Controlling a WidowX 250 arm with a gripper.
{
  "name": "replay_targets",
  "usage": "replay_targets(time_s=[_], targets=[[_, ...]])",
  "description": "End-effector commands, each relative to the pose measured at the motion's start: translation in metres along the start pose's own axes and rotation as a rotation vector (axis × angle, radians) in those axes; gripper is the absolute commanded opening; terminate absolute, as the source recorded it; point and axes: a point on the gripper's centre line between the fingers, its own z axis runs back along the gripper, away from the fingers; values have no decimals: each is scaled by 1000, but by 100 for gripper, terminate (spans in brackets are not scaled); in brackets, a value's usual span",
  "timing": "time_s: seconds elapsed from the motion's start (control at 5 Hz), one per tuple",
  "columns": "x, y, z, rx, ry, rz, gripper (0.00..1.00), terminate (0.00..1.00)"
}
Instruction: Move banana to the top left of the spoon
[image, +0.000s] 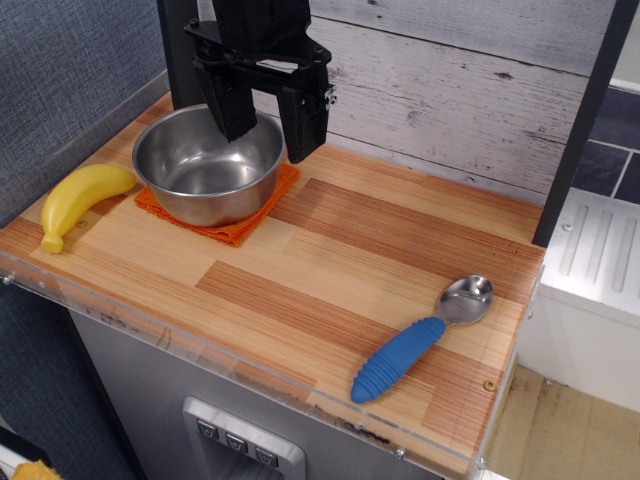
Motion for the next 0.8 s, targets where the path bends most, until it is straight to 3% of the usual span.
replay_targets(time_s=[0.0,0.4,0.6], targets=[[0,0,0,0,0,0,100,0],[-19,58,12,38,32,13,100,0],[-43,91,20,66,46,22,100,0]])
